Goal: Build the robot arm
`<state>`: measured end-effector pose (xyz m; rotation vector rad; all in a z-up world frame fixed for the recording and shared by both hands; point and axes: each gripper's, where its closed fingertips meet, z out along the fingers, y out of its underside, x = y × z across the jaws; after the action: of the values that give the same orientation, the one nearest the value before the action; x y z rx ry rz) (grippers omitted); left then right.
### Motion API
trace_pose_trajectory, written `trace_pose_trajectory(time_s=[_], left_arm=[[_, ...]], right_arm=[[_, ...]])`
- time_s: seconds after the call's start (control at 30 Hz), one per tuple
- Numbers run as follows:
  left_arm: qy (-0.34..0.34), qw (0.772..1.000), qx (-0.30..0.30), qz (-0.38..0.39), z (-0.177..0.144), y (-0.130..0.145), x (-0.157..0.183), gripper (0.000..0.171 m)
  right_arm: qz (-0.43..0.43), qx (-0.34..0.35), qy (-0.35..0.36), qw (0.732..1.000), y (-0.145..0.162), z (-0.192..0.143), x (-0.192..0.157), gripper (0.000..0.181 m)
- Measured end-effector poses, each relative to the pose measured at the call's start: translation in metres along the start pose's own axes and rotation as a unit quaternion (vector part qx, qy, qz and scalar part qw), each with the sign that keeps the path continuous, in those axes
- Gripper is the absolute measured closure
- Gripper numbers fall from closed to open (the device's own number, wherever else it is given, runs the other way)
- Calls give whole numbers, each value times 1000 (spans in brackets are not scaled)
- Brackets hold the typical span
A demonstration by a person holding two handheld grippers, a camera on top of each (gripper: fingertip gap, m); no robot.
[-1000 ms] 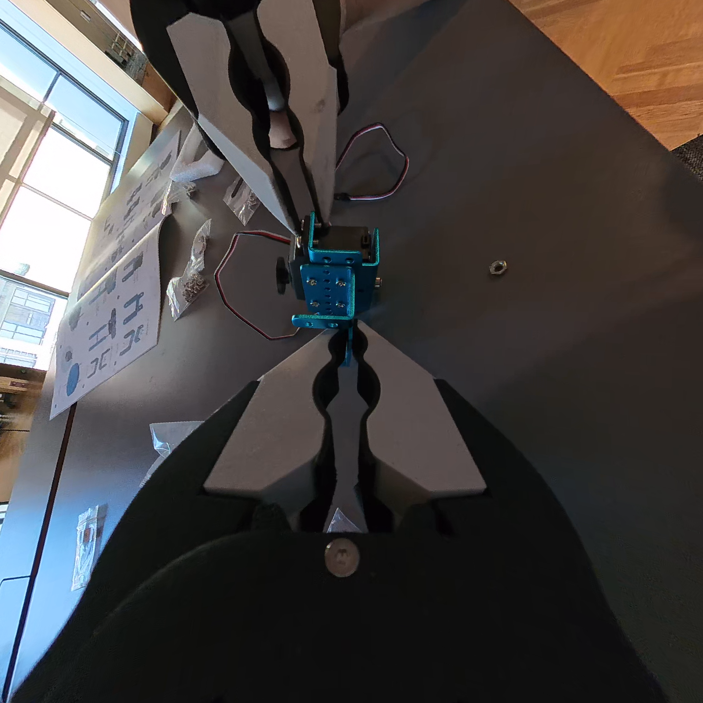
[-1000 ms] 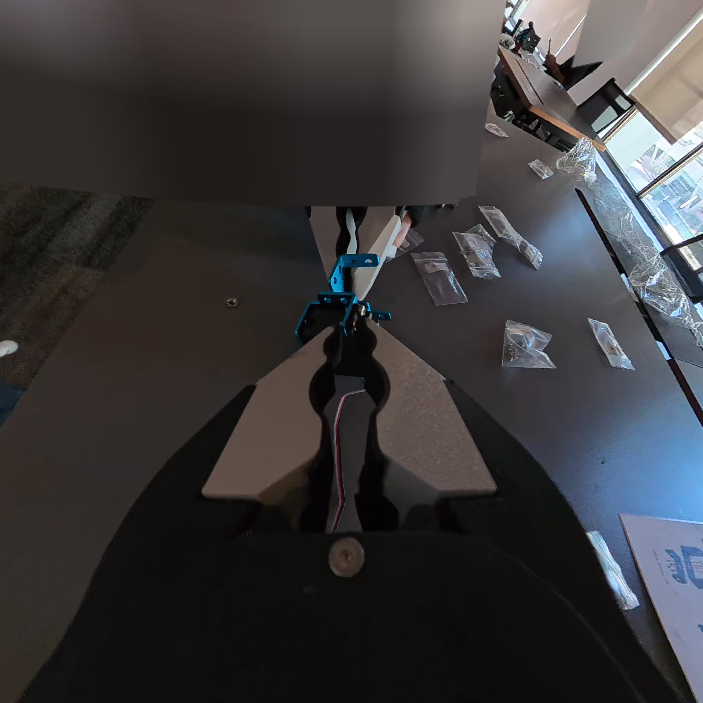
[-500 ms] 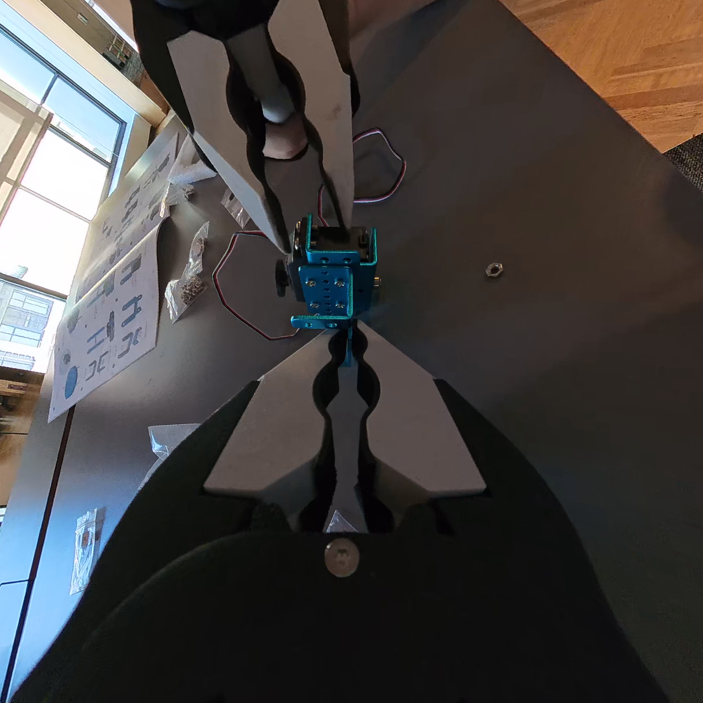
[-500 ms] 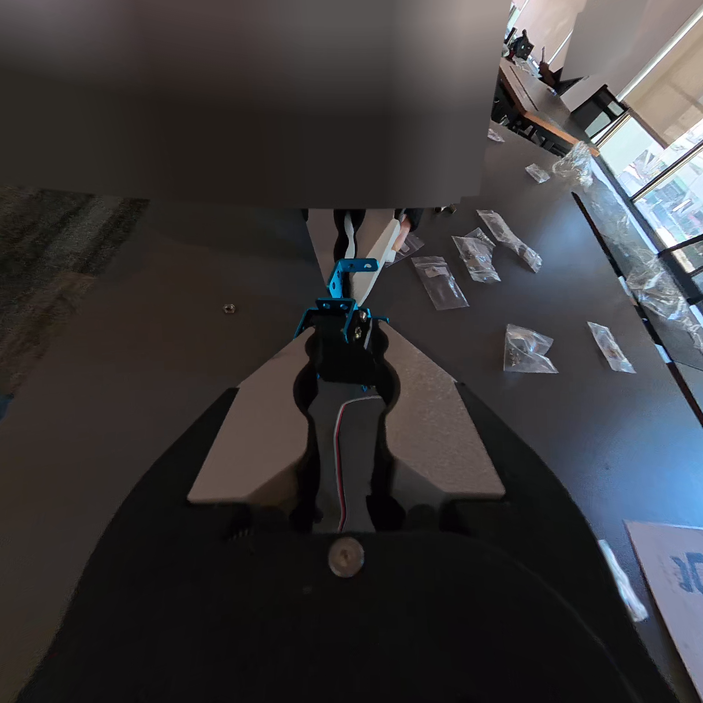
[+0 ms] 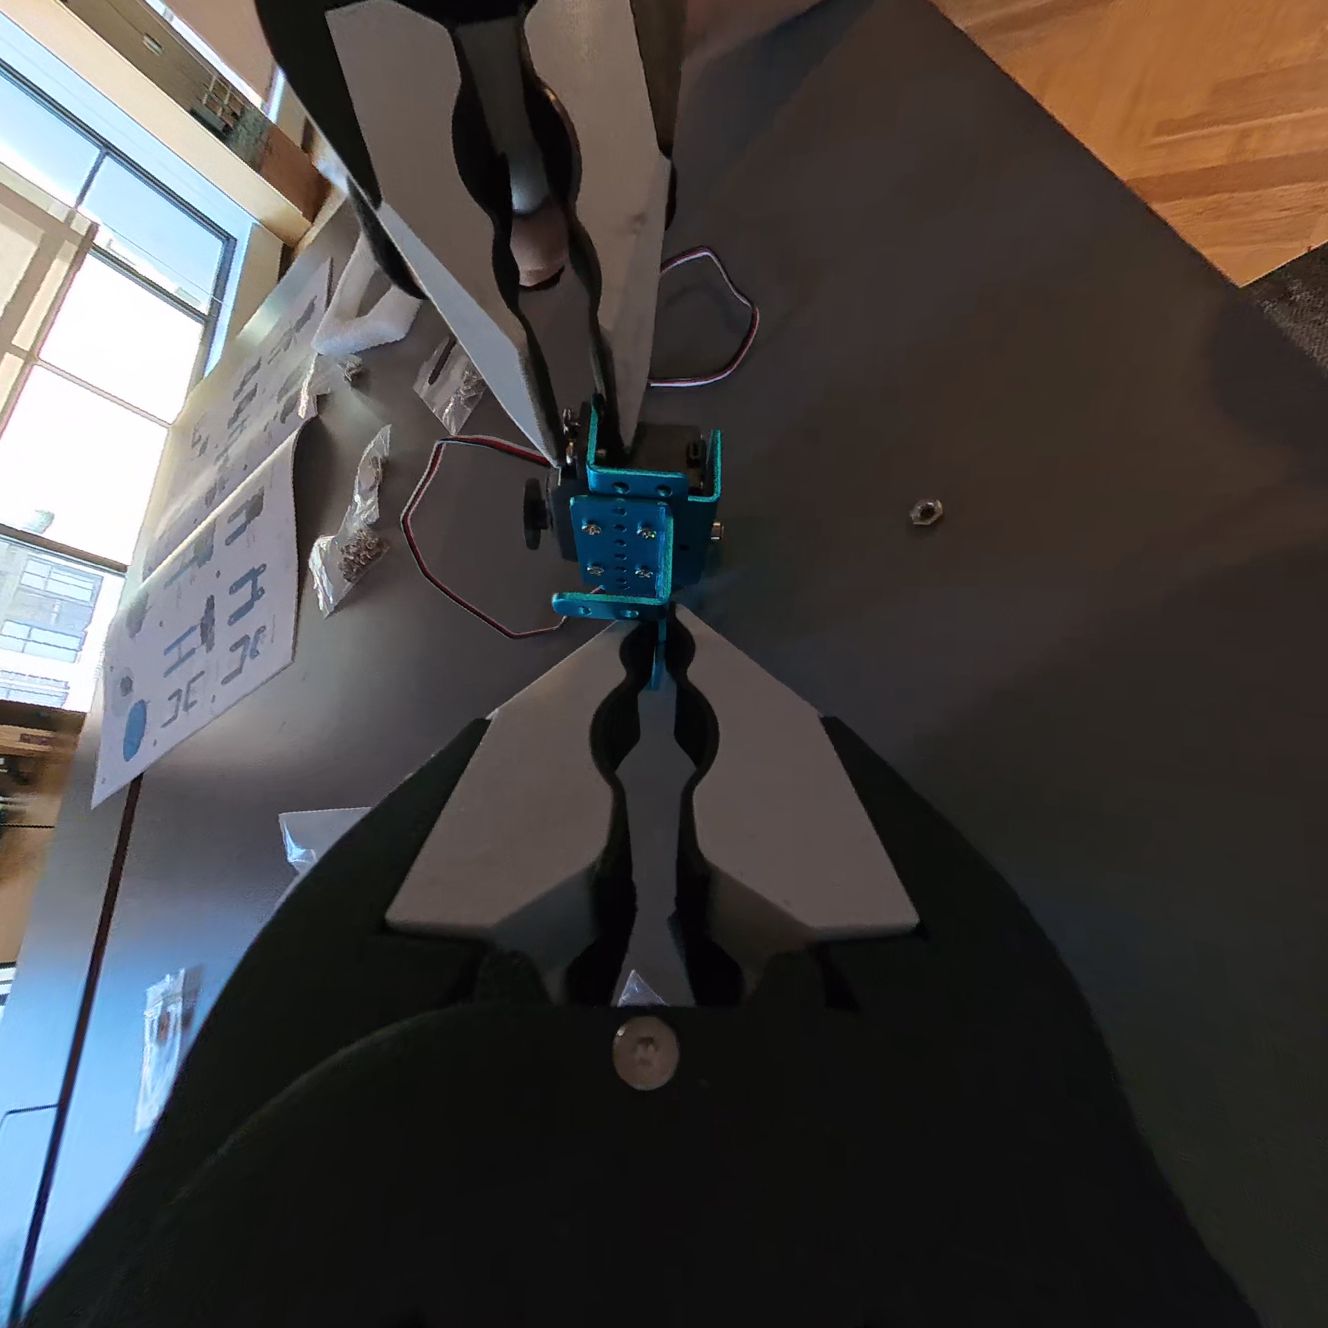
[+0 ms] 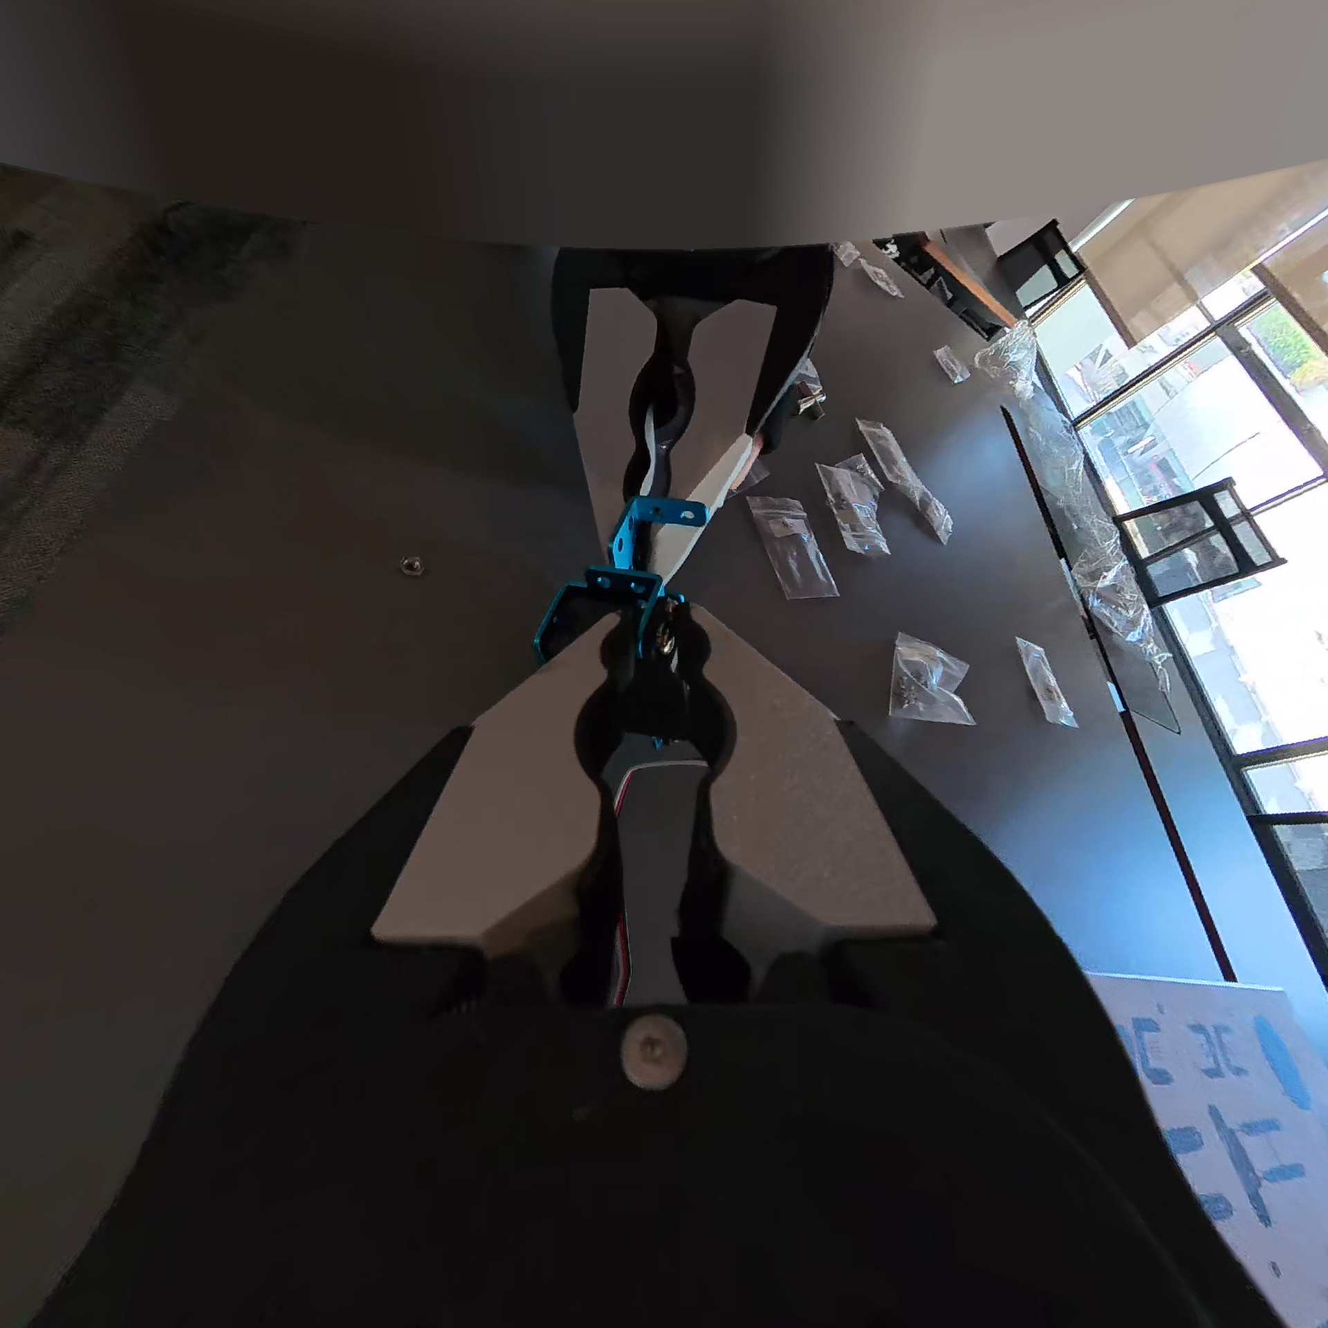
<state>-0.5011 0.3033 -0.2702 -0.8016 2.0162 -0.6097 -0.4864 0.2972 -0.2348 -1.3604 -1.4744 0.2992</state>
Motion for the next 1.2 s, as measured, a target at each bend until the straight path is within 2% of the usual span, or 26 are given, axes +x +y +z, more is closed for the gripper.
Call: trace_pose_trajectory(time_s=[0.17,0.33,0.53,0.73,1.0,1.2], left_arm=[[-7,1000,-2,16,0,1,0,170],[-7,1000,-5,12,0,1,-1,170],[-20,999,-10,41,0,0,0,170],[-16,999,-9,31,0,1,0,170],[-14,999,-7,33,-1,0,1,170],[-11,999,-6,29,0,0,2,170]], right_arm=[[-4,2,-1,1000,-2,0,-2,170],[27,7,-22,999,-5,3,-7,157],[20,-2,-11,1000,-2,-2,0,157],[23,-16,-17,999,4,-7,1,170],[-30,-12,-13,999,1,-7,-5,171],[-21,-9,-20,1000,2,-7,-5,171]])
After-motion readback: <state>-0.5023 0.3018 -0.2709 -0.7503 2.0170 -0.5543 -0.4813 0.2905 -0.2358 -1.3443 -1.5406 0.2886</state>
